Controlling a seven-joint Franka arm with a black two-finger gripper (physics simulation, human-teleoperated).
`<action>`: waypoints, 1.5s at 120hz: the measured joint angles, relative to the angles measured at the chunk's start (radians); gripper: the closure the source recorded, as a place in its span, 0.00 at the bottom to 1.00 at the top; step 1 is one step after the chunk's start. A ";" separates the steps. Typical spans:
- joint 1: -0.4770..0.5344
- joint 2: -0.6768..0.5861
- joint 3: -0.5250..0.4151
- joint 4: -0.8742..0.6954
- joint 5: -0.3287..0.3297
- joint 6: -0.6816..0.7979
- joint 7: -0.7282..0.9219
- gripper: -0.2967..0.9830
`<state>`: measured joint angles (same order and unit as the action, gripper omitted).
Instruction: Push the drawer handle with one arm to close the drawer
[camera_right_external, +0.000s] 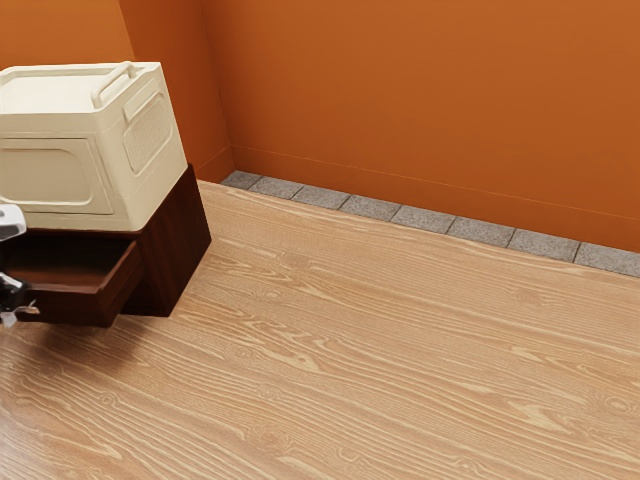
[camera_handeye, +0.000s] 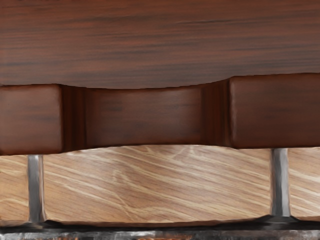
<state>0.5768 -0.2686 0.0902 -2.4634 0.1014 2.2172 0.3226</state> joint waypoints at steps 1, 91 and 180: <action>0.000 0.002 0.000 0.002 -0.001 0.002 0.000 0.75; -0.002 0.313 -0.067 0.294 -0.100 0.135 0.029 0.75; -0.273 -0.191 -0.335 0.238 -0.284 -0.260 -0.007 0.44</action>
<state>0.3040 -0.4593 -0.2443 -2.2255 -0.1828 1.9576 0.3153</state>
